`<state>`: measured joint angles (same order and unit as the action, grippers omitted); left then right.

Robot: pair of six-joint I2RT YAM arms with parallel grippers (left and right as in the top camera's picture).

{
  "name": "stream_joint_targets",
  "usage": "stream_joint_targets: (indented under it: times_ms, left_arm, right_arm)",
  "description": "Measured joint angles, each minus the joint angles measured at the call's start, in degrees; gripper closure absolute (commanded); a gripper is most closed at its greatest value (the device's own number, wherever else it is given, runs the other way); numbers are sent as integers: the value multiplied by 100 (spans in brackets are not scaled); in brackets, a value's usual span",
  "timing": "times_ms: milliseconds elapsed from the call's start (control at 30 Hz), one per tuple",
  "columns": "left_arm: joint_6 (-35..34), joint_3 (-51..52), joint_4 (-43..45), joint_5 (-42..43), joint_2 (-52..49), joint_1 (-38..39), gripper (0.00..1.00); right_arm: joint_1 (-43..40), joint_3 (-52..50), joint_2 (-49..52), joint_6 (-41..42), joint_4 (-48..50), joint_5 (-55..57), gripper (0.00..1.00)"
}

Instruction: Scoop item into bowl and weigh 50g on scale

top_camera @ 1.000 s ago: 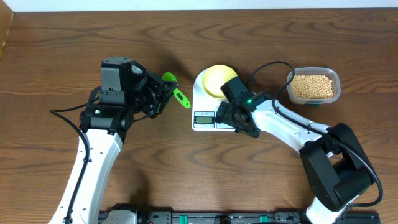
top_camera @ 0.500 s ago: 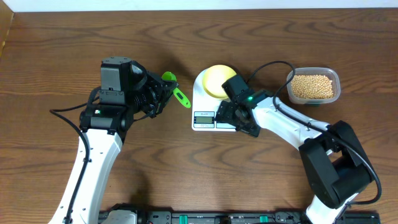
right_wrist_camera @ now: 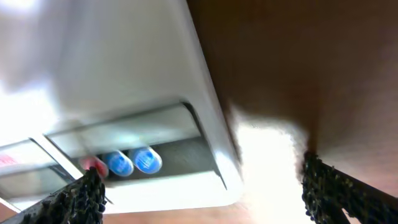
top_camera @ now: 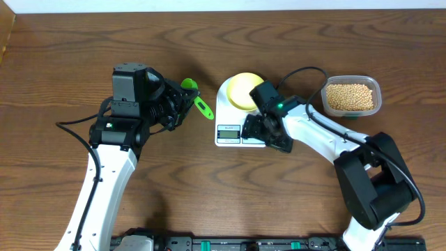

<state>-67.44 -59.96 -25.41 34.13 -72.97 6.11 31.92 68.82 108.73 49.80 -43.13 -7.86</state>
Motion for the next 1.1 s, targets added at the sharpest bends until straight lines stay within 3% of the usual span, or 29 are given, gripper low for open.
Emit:
stream_joint_targets:
  times_ms: [167, 533, 833, 1100]
  left_arm:
    - [0, 0, 37, -68, 0, 0, 92]
    - [428, 0, 37, -822, 0, 0, 92]
    - [1287, 0, 37, -1408, 0, 0, 92]
    - [1528, 4, 352, -2208, 0, 0, 93]
  right_arm:
    - [-76, 411, -138, -627, -660, -98, 1]
    - [-352, 605, -1342, -1832, -658, -155, 1]
    - [-358, 608, -1355, -2135, -258, -157, 1]
    - [-358, 608, -1355, -2450, 949, -151, 1]
